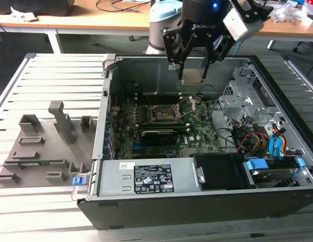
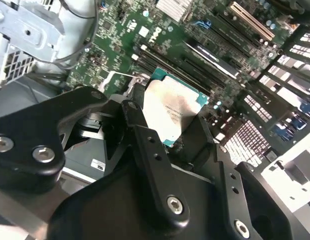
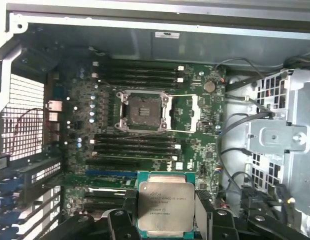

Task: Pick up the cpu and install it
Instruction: 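Pick up the cpu and move it towards the insertion slot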

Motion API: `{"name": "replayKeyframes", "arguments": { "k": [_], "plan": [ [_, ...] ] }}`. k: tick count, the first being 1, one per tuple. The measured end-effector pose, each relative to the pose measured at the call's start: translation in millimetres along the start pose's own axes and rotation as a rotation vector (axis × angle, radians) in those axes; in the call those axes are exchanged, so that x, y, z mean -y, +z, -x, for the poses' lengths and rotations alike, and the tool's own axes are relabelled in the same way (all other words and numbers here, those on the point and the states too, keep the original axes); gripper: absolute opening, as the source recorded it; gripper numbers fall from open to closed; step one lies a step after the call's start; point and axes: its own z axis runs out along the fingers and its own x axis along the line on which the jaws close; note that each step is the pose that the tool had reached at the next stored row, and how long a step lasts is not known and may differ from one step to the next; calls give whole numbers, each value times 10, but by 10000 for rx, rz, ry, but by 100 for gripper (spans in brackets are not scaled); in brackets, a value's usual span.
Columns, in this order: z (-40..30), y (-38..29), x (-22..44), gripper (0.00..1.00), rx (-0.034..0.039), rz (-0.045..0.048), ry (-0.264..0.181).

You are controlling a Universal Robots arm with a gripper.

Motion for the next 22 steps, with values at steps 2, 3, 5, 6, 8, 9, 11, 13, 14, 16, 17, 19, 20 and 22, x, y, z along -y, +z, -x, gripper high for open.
{"name": "replayKeyframes", "arguments": {
  "k": [2, 3, 5, 6, 8, 9, 11, 13, 14, 16, 17, 19, 20, 22],
  "plan": [
    [112, 1, 5, 55, 0, -1, 0],
    [151, 2, 7, 55, 0, 1, -1],
    [229, 2, 11, 55, 1, 1, 0],
    [297, 3, 14, 55, 0, 1, 0],
    [480, 4, 23, 55, 0, 0, 0],
    [527, 6, 23, 55, 0, 0, 2],
    [539, 9, 21, 55, 2, 72, 14],
    [540, 10, 21, 55, 5, 99, 13],
    [540, 10, 21, 55, 4, 99, 13],
    [535, 12, 21, 55, 4, 99, 13],
    [527, 19, 21, 55, 4, 100, 13],
    [496, 41, 18, 55, 4, 99, 13],
    [481, 65, 15, 55, 3, 97, 13],
    [472, 105, 14, 55, 5, 100, 13]
  ]
}}
